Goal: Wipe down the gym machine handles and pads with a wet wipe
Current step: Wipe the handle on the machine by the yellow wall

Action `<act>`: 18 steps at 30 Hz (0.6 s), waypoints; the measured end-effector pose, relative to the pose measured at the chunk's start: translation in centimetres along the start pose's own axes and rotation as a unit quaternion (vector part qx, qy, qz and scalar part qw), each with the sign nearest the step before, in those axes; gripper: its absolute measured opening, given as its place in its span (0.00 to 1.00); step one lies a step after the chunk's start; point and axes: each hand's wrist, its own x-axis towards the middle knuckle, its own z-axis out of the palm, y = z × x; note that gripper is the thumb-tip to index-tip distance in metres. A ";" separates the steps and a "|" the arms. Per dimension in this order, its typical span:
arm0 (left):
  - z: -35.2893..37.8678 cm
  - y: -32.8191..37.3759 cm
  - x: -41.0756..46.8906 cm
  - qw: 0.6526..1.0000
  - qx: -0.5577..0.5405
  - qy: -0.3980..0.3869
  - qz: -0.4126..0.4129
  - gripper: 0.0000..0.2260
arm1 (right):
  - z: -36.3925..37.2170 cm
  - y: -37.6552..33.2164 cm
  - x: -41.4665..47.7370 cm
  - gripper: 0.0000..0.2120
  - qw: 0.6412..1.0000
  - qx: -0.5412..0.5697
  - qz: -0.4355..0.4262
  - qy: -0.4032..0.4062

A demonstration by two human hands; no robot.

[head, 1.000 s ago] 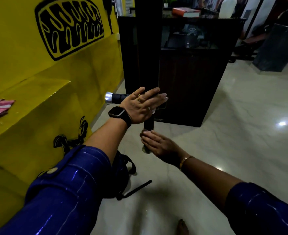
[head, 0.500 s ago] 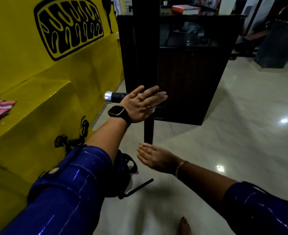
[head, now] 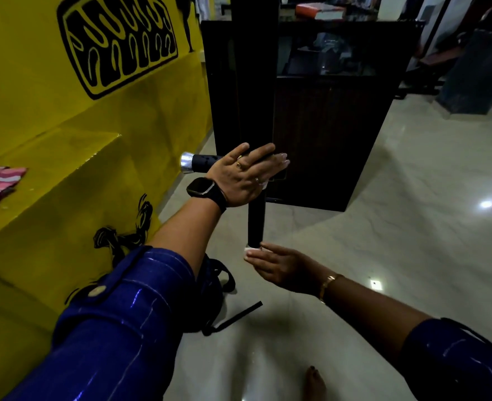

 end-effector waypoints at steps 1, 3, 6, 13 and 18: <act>0.1 0.0 0.0 1.000 -0.009 0.001 -0.004 0.22 | 0.1 0.0 -1.5 0.18 1.000 -0.006 -0.003 -0.013; 0.1 0.0 -0.2 1.000 -0.018 0.003 -0.008 0.22 | 0.1 -0.2 -4.1 0.22 0.997 0.015 0.063 -0.047; 0.3 0.1 -0.1 1.000 -0.015 0.005 -0.008 0.23 | 0.3 -0.2 -4.9 0.27 0.889 0.202 0.410 -0.018; 0.4 0.2 -0.2 1.000 -0.006 -0.001 -0.003 0.22 | -2.9 -0.8 3.0 0.09 0.164 0.773 0.594 0.148; 0.5 -0.1 -0.3 1.000 0.007 -0.014 -0.001 0.22 | -1.9 -0.1 7.9 0.25 -0.078 0.769 0.598 0.210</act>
